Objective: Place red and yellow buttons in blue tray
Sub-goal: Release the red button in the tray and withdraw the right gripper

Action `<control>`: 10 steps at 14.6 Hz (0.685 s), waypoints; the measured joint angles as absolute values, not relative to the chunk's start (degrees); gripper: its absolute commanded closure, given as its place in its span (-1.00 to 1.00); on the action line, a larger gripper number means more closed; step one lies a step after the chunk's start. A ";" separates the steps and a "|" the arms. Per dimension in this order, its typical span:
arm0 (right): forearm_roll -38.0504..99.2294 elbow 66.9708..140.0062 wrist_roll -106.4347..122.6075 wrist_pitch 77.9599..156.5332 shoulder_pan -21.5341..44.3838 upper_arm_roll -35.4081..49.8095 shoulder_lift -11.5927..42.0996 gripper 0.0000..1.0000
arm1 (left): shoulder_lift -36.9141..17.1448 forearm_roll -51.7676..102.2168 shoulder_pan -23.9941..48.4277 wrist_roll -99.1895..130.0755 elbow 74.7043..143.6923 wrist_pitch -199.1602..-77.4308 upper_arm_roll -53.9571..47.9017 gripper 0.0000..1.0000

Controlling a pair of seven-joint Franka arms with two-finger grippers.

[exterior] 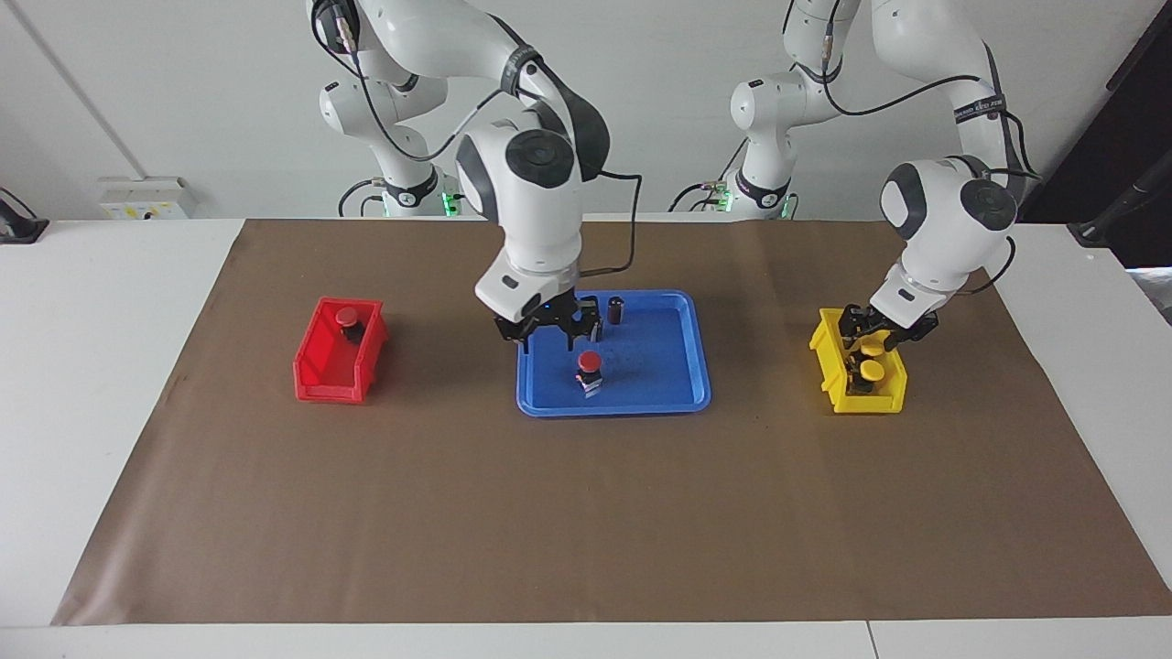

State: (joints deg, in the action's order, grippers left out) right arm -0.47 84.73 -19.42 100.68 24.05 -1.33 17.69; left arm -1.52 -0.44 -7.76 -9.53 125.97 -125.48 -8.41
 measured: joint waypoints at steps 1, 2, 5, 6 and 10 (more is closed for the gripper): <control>-0.48 87.74 -15.72 100.02 20.70 -1.40 14.75 -0.22 | -1.51 -0.44 -7.76 -9.52 125.99 -125.50 -8.45 -0.44; -0.48 91.63 -12.61 100.01 17.45 -1.43 11.60 -0.21 | -1.50 -0.44 -7.76 -9.52 126.00 -125.54 -8.45 -0.44; -0.43 105.91 -5.99 102.27 8.96 -1.50 1.72 -0.21 | -1.45 -0.44 -7.76 -9.51 126.09 -125.74 -8.45 -0.21; -0.42 110.71 -3.53 104.00 6.64 -1.51 -1.10 -0.21 | -1.43 -0.44 -7.76 -9.51 126.13 -125.86 -8.45 -0.11; -0.41 125.75 5.00 114.72 -1.14 -1.47 -7.34 -0.17 | -1.41 -0.44 -7.78 -9.52 126.42 -126.11 -8.45 -0.15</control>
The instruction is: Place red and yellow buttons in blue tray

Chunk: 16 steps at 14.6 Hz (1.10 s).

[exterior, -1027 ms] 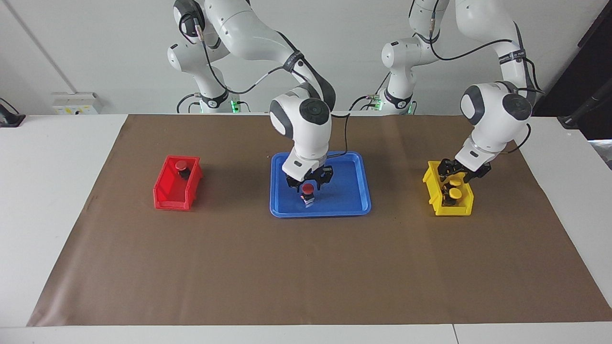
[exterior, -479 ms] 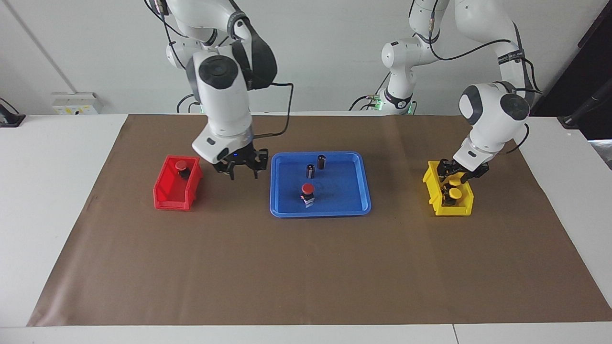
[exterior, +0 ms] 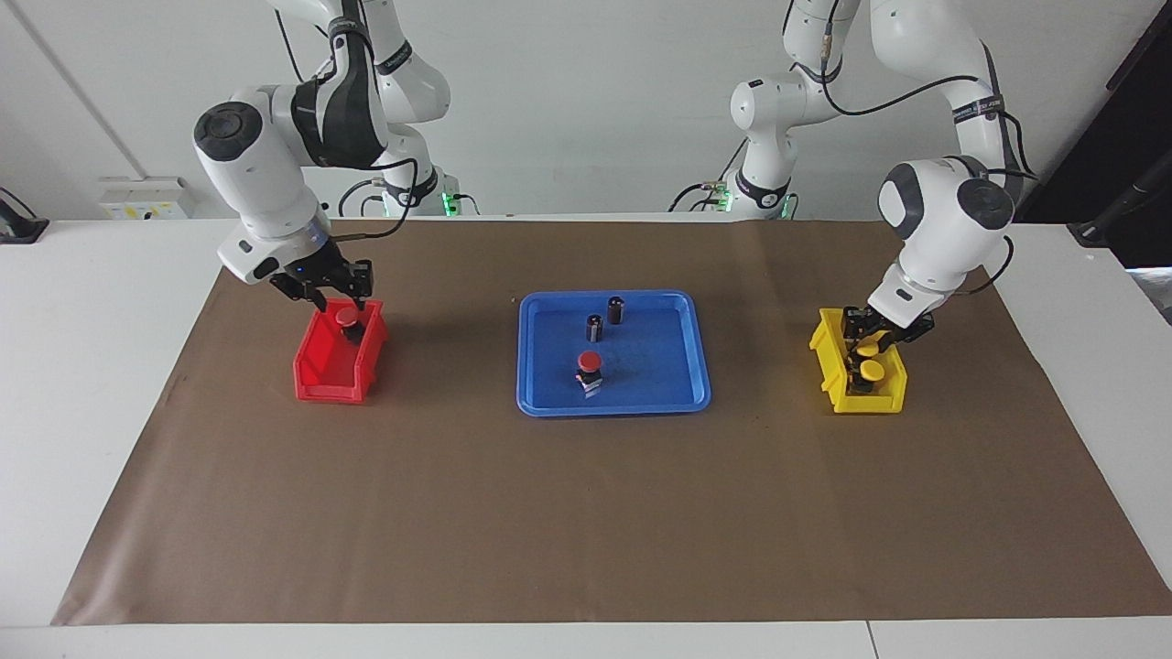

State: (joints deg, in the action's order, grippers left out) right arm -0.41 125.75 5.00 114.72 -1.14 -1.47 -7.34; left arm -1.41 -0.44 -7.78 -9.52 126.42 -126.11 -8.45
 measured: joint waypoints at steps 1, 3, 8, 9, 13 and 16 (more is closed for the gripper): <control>-0.41 127.84 6.37 117.08 -2.63 -1.47 -7.71 -0.17 | -1.43 -0.44 -7.86 -9.52 126.67 -126.20 -8.42 -0.15; -0.41 130.10 8.03 119.31 -4.82 -1.46 -7.73 -0.16 | -1.51 -0.44 -8.00 -9.52 127.28 -126.56 -8.24 0.11; -0.37 133.53 8.45 122.58 -5.41 -0.99 -7.53 -0.14 | -1.55 -0.44 -7.98 -9.52 126.45 -125.78 -8.18 0.81; -0.37 134.13 8.45 122.82 -5.20 -0.81 -7.53 -0.14 | -1.53 -0.42 -7.93 -9.51 125.33 -124.35 -8.23 0.81; -0.36 136.31 9.23 124.13 -4.83 -0.60 -7.53 -0.08 | -0.83 0.55 -7.65 -9.49 116.27 -112.47 -8.74 0.81; -0.35 137.66 9.29 125.92 -4.82 -0.59 -7.55 -0.05 | 2.65 2.17 -4.74 -7.24 108.90 -100.95 -9.20 0.81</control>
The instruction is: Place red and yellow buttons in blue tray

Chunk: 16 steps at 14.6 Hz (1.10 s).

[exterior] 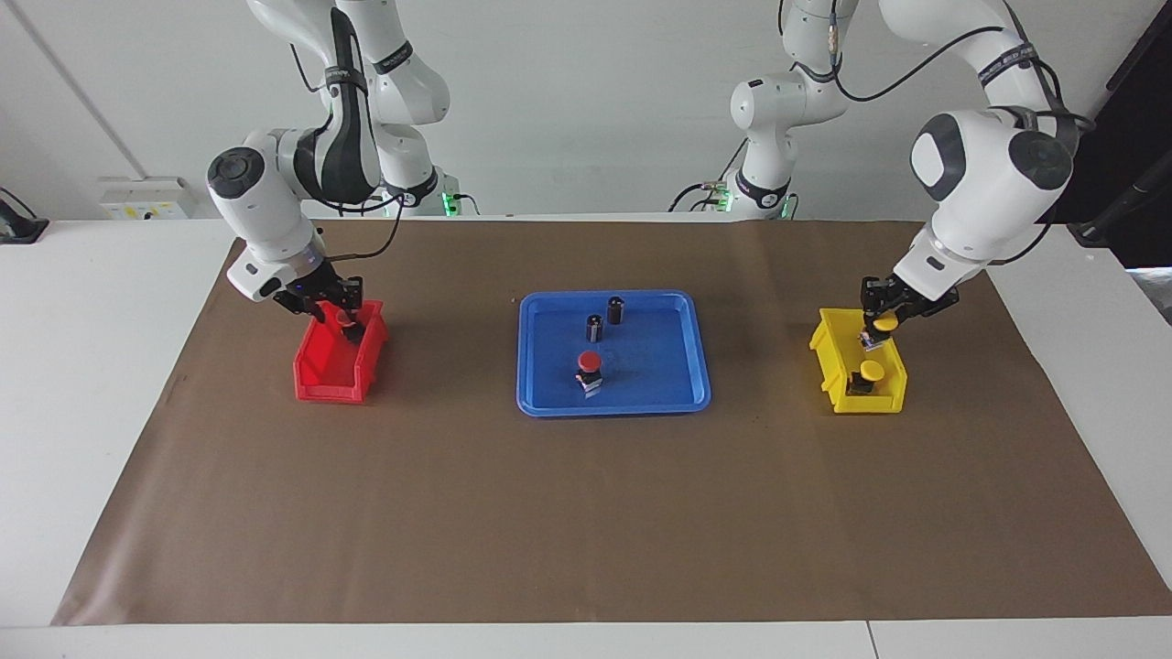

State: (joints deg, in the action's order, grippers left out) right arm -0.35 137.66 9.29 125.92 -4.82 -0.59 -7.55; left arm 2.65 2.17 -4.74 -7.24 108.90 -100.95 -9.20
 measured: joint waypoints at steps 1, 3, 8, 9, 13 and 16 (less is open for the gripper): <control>-0.34 137.99 9.30 126.54 -4.81 -0.57 -7.63 -0.02 | 3.77 4.38 -2.84 -4.55 107.87 -99.98 -9.62 0.81; -0.32 138.24 9.36 126.71 -4.76 -0.53 -7.77 0.02 | 4.25 6.59 3.94 4.39 107.57 -102.02 -10.83 0.81; -0.32 138.53 9.60 126.86 -3.83 -0.47 -7.77 0.02 | -5.02 6.70 19.13 21.58 107.84 -114.09 -12.12 0.81; -0.32 138.53 9.60 126.87 -2.99 -0.45 -7.77 0.01 | -7.23 6.70 19.56 21.58 107.82 -116.25 -12.12 0.82; -0.32 138.52 9.60 126.86 -2.07 -0.49 -7.76 -0.02 | -12.97 5.30 20.15 19.77 107.24 -121.04 -12.01 0.82; -0.32 138.20 9.63 126.70 -2.13 -0.59 -7.76 -0.06 | -14.76 4.97 22.17 16.57 106.86 -123.04 -12.01 0.82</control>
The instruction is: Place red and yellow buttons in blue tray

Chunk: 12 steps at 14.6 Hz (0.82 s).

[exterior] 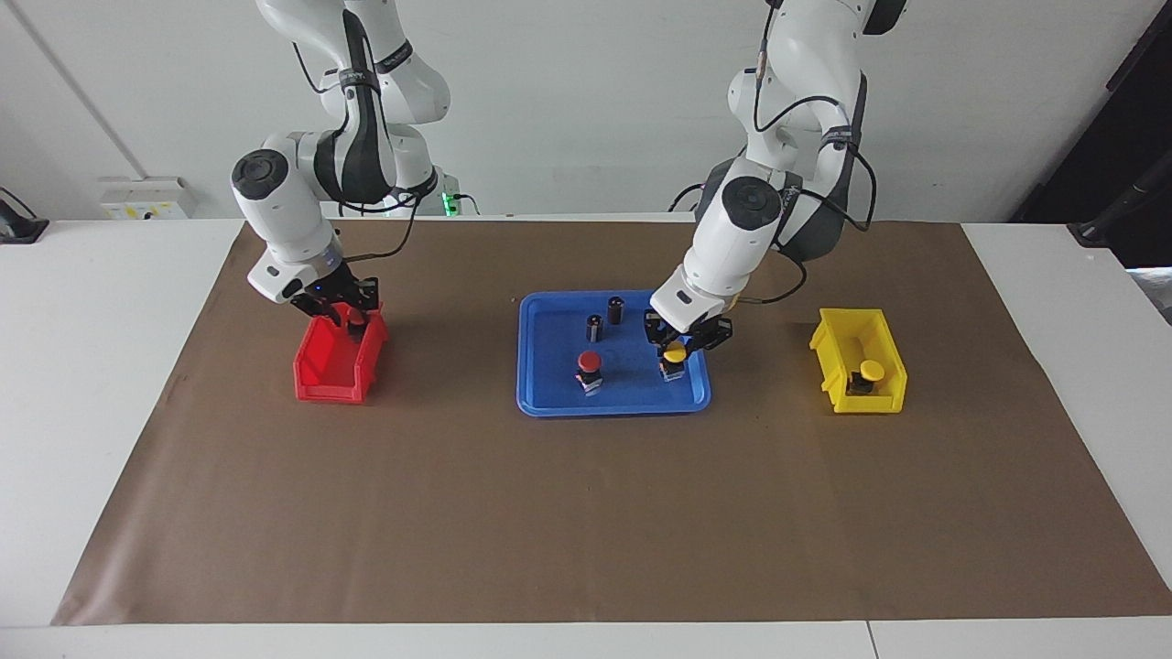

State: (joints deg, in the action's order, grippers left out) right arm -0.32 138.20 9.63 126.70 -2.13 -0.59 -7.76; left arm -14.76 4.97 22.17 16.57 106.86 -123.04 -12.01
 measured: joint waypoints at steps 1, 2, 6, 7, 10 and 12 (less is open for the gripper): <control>-0.32 138.08 10.07 126.52 -2.21 -0.60 -7.75 -0.06 | -15.19 4.94 23.22 15.86 106.82 -123.46 -12.04 0.82; -0.32 137.96 11.16 126.26 -2.53 -0.60 -7.74 -0.07 | -15.57 4.77 24.12 15.55 106.81 -123.99 -12.05 0.82; -0.32 136.89 13.71 124.64 -4.22 -0.83 -7.69 -0.08 | -18.45 4.22 25.02 14.49 106.03 -127.39 -11.94 0.82; -0.32 136.58 13.72 124.35 -4.22 -0.83 -7.66 -0.08 | -19.21 4.19 25.06 14.35 105.88 -128.06 -11.94 0.77; -0.32 136.35 13.72 124.04 -4.18 -0.78 -7.60 -0.08 | -19.79 4.17 25.10 14.29 105.21 -128.70 -11.94 -0.36; 0.28 136.37 13.72 124.02 -4.09 -0.72 -7.51 -0.08 | -19.89 4.17 25.10 14.86 105.20 -128.72 -11.93 -0.47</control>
